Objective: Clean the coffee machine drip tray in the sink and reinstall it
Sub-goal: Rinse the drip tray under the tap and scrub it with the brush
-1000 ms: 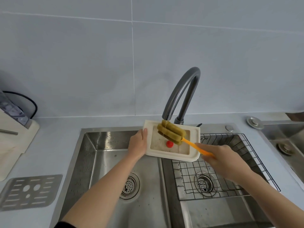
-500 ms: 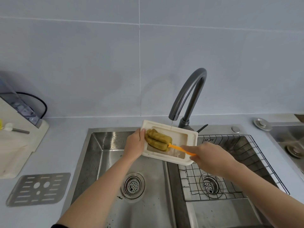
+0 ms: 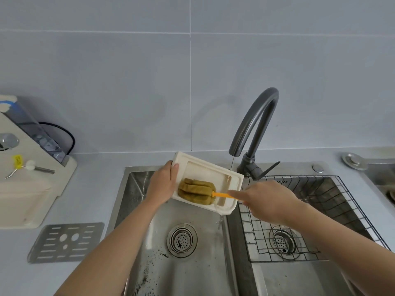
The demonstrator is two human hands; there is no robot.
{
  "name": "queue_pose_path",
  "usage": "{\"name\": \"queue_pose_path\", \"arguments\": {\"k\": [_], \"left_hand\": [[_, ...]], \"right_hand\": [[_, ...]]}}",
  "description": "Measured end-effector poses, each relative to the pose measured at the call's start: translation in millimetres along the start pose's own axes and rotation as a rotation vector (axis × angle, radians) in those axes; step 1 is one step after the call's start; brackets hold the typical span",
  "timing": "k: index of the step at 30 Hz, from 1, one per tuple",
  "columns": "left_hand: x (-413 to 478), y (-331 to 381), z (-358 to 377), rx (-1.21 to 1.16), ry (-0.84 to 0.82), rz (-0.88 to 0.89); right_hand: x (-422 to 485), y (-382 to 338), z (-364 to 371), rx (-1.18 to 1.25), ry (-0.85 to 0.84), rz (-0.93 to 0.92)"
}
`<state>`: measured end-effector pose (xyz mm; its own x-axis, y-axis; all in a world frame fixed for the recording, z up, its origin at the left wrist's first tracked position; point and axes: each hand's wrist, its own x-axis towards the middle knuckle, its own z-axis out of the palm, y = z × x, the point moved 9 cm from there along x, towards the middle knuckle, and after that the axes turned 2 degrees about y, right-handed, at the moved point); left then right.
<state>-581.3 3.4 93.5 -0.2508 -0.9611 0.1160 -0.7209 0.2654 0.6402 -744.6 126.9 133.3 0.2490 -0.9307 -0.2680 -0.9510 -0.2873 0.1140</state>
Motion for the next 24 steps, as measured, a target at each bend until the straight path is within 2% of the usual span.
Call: {"name": "queue_pose_path", "arguments": {"k": [6,24], "left_hand": [[6.3,-0.1,-5.5,0.069,0.017,0.016],[7.9,3.7,-10.3,0.058,0.034,0.014]], "right_hand": [[-4.6,10.2,5.0,-0.015,-0.009,0.020],[-32.6,44.5,32.7,-0.003,-0.060,0.147]]}}
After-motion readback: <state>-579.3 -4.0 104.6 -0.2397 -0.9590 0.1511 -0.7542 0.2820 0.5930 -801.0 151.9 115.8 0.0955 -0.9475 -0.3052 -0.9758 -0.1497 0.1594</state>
